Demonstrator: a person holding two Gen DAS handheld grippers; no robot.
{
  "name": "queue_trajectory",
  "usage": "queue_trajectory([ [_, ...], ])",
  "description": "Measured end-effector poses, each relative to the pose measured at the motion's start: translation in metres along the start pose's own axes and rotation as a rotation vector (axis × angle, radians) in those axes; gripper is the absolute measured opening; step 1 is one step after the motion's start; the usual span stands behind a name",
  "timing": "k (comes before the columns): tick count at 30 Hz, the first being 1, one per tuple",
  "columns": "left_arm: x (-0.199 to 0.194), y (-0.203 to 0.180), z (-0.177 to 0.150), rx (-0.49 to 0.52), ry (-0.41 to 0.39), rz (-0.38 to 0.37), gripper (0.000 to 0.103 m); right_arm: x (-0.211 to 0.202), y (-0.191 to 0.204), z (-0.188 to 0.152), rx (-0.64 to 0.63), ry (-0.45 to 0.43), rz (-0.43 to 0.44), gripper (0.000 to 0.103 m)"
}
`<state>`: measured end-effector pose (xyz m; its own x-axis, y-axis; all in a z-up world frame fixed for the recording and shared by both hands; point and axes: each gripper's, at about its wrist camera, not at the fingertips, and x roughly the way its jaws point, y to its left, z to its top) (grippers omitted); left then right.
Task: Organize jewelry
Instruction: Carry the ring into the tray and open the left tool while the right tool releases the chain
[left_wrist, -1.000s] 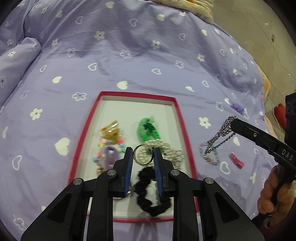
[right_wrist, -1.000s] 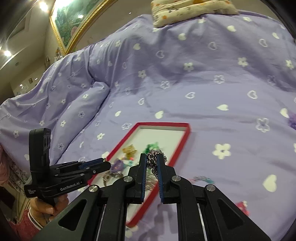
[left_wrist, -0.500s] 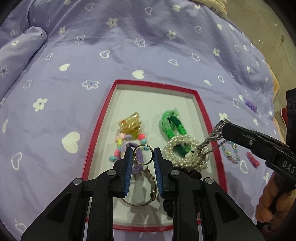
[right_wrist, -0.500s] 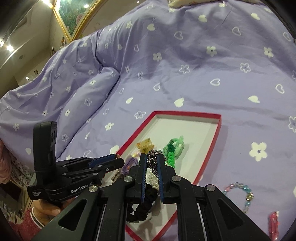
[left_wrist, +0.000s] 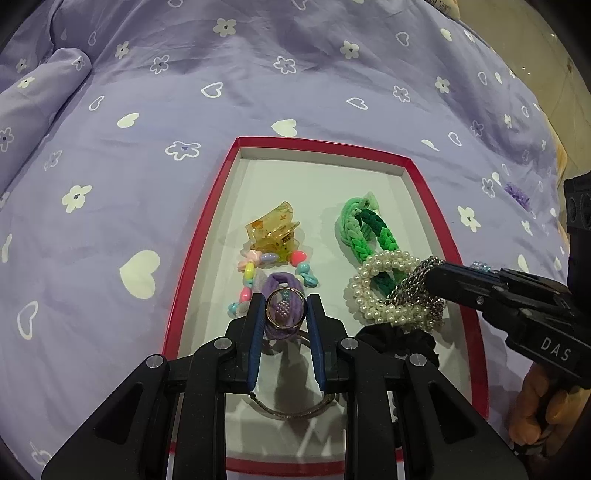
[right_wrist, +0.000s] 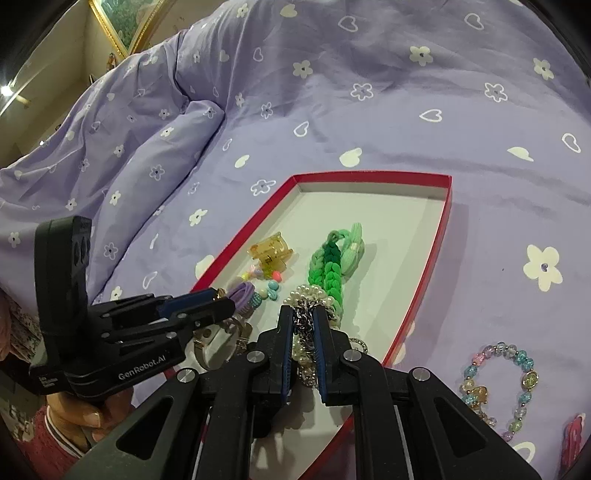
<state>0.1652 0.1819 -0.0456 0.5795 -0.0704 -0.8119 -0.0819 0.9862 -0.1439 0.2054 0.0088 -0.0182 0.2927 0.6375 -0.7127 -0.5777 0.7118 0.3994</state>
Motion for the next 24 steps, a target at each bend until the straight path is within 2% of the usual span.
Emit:
queue_trajectory([
  [24, 0.021, 0.0, 0.012, 0.004, 0.034, 0.035, 0.021, 0.017, -0.008, 0.002, 0.008, 0.03, -0.013, 0.012],
])
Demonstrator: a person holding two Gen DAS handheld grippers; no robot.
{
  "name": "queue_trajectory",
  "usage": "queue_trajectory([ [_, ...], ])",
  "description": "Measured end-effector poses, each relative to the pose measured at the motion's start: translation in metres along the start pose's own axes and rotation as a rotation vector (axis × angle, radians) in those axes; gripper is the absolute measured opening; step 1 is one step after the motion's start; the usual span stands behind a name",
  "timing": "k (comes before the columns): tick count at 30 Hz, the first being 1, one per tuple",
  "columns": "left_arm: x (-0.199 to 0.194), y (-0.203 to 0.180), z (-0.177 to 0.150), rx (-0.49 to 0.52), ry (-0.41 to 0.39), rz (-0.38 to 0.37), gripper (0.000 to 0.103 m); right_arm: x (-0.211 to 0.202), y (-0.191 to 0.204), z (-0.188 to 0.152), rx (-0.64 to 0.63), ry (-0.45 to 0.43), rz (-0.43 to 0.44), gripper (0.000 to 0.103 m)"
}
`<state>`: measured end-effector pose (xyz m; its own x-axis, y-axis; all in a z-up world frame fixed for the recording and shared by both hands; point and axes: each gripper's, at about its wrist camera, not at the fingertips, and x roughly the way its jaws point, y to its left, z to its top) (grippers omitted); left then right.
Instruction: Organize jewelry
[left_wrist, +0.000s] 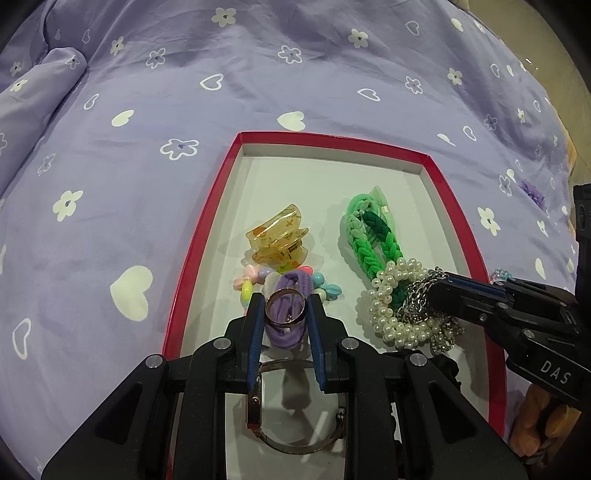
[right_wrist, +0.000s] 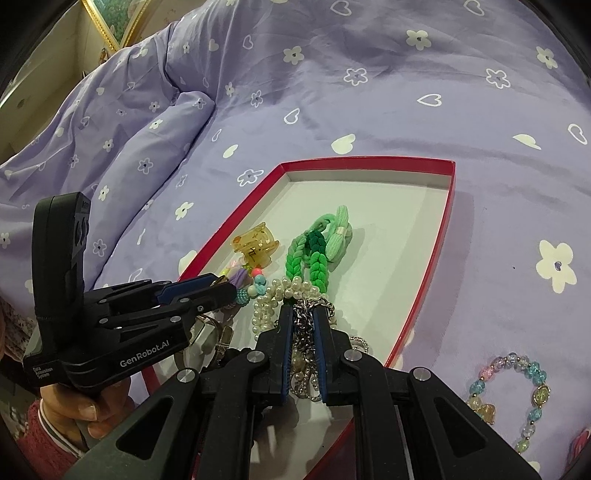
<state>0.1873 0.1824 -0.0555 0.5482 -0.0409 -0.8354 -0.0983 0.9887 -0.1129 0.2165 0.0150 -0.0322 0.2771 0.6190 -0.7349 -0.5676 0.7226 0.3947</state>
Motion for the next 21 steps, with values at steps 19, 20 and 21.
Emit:
queue_trajectory([
  [19, -0.005, 0.0, 0.0, -0.011, 0.001, 0.004, 0.034, -0.006, 0.0, 0.001, 0.02, -0.016, 0.014, 0.028],
  [20, -0.007, 0.0, 0.0, -0.012, -0.001, 0.003, 0.034, -0.008, 0.0, 0.002, 0.021, -0.021, 0.017, 0.029],
  [21, -0.008, 0.001, -0.001, -0.014, -0.004, 0.001, 0.035, -0.011, 0.001, 0.002, 0.022, -0.028, 0.02, 0.03],
])
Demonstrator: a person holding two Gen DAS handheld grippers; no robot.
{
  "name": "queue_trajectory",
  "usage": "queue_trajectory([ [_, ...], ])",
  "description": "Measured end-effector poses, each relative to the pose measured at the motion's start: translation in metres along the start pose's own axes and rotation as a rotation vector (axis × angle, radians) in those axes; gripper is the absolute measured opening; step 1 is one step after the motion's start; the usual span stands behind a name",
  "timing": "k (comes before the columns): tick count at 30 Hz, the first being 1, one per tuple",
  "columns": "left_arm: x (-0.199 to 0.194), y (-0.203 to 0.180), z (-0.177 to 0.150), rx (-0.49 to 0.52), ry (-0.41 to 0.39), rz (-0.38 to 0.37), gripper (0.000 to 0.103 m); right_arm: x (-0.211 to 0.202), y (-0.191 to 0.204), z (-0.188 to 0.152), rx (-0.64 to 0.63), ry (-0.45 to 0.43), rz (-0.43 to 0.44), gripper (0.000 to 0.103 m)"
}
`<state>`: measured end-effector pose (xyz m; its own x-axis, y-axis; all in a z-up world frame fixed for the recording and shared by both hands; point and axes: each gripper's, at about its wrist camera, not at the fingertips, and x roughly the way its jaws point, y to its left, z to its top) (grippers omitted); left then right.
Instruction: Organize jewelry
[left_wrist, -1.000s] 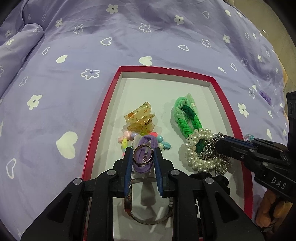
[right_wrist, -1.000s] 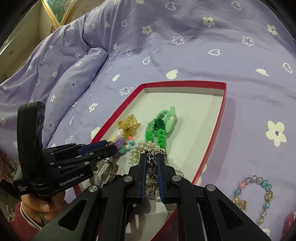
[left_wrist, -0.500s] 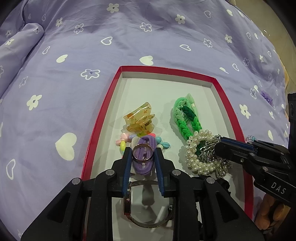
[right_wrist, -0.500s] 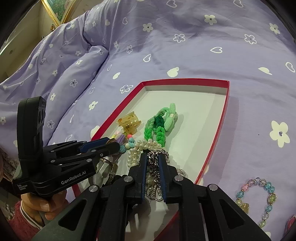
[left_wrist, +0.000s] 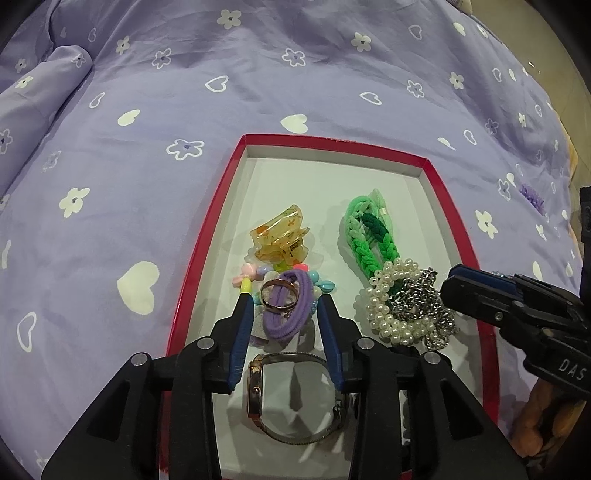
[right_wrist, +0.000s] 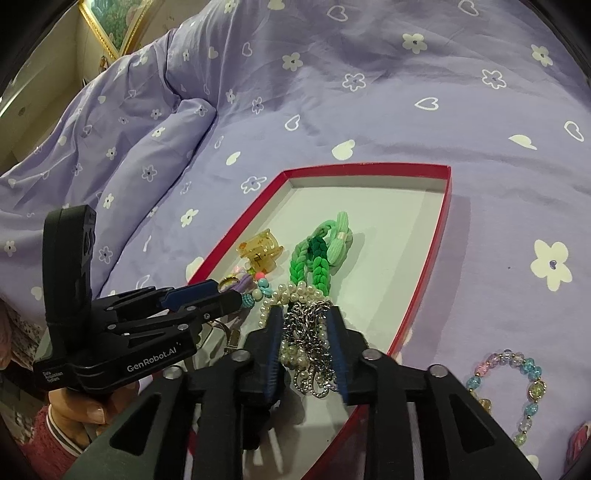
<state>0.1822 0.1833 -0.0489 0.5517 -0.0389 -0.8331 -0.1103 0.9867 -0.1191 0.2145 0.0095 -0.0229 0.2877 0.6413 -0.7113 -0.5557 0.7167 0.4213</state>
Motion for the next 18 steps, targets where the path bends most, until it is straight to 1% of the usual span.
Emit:
queue_trajectory([
  [3, -0.006, 0.0, -0.001, -0.004, -0.009, 0.0, 0.036, -0.007, 0.002, 0.002, 0.001, -0.015, 0.008, 0.03],
  [5, -0.012, 0.001, -0.002, -0.011, -0.018, -0.004, 0.039, -0.013, 0.003, 0.002, 0.001, -0.025, 0.014, 0.03],
  [6, -0.014, 0.001, -0.002, -0.014, -0.023, -0.006, 0.043, -0.016, 0.003, 0.002, 0.003, -0.031, 0.017, 0.031],
  [7, -0.018, 0.002, -0.003, -0.02, -0.03, -0.01, 0.049, -0.019, 0.004, 0.002, 0.005, -0.039, 0.018, 0.035],
  [8, -0.022, 0.003, -0.003, -0.027, -0.036, -0.012, 0.051, -0.025, 0.005, 0.002, 0.01, -0.051, 0.021, 0.037],
  [10, -0.03, 0.005, -0.006, -0.05, -0.051, -0.022, 0.064, -0.034, 0.004, 0.001, 0.022, -0.073, 0.029, 0.046],
  [11, -0.034, 0.006, -0.007, -0.061, -0.056, -0.026, 0.066, -0.037, 0.004, 0.001, 0.028, -0.082, 0.029, 0.047],
  [13, -0.043, 0.01, -0.012, -0.091, -0.069, -0.037, 0.074, -0.047, 0.004, -0.001, 0.039, -0.1, 0.033, 0.05],
  [14, -0.046, 0.01, -0.014, -0.101, -0.072, -0.037, 0.076, -0.05, 0.003, -0.002, 0.043, -0.106, 0.035, 0.051],
  [16, -0.055, 0.014, -0.021, -0.131, -0.082, -0.045, 0.079, -0.059, 0.001, -0.005, 0.055, -0.122, 0.043, 0.057],
  [18, -0.062, 0.017, -0.028, -0.157, -0.087, -0.057, 0.081, -0.068, 0.0, -0.009, 0.071, -0.141, 0.071, 0.062],
])
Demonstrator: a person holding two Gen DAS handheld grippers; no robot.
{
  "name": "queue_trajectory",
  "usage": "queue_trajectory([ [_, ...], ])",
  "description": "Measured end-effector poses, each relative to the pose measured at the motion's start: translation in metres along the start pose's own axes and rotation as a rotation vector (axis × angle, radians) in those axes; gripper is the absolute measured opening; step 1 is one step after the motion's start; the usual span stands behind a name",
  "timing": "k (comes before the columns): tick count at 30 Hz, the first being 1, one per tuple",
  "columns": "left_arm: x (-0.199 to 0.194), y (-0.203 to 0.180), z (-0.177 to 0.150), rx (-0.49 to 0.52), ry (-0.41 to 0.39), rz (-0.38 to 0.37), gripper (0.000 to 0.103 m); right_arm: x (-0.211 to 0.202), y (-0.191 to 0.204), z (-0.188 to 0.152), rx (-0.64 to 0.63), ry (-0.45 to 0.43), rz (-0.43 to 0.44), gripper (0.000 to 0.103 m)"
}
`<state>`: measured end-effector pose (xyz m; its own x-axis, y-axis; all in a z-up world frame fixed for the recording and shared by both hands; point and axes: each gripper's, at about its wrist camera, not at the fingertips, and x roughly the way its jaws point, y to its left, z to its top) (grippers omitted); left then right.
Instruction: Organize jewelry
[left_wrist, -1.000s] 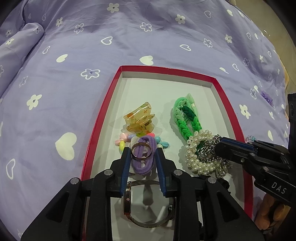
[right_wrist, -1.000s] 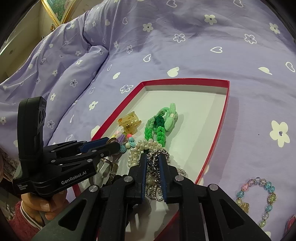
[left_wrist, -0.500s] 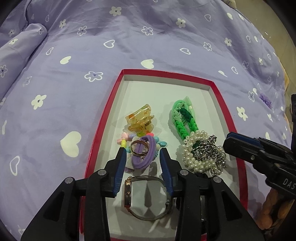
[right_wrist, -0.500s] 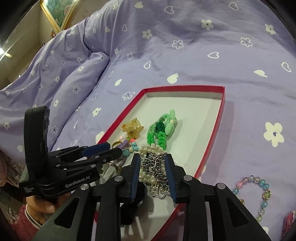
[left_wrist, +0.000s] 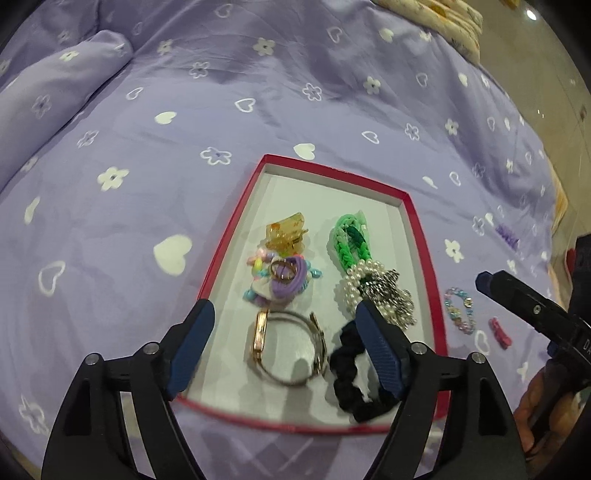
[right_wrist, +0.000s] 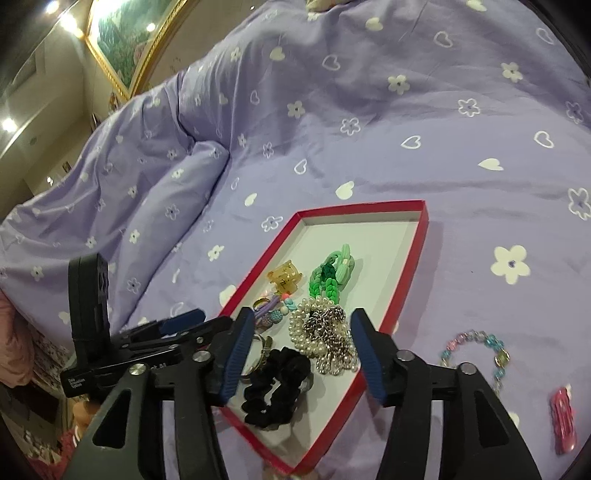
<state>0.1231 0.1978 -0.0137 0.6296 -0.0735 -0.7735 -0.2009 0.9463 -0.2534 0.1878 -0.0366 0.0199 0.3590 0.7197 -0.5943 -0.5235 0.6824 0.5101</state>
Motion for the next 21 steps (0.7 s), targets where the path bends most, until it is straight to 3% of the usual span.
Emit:
queue_trajectory([
  [4, -0.017, 0.005, -0.016, -0.045, -0.011, -0.017, 0.085, -0.017, -0.001, -0.011, 0.014, -0.037, 0.032, 0.063],
  [14, -0.035, 0.009, -0.054, -0.111, 0.002, -0.013, 0.092, -0.028, -0.007, -0.054, 0.106, -0.014, 0.072, 0.071],
  [21, -0.044, 0.011, -0.074, -0.099, 0.011, 0.025, 0.092, -0.041, -0.001, -0.071, 0.083, -0.033, 0.034, 0.077],
])
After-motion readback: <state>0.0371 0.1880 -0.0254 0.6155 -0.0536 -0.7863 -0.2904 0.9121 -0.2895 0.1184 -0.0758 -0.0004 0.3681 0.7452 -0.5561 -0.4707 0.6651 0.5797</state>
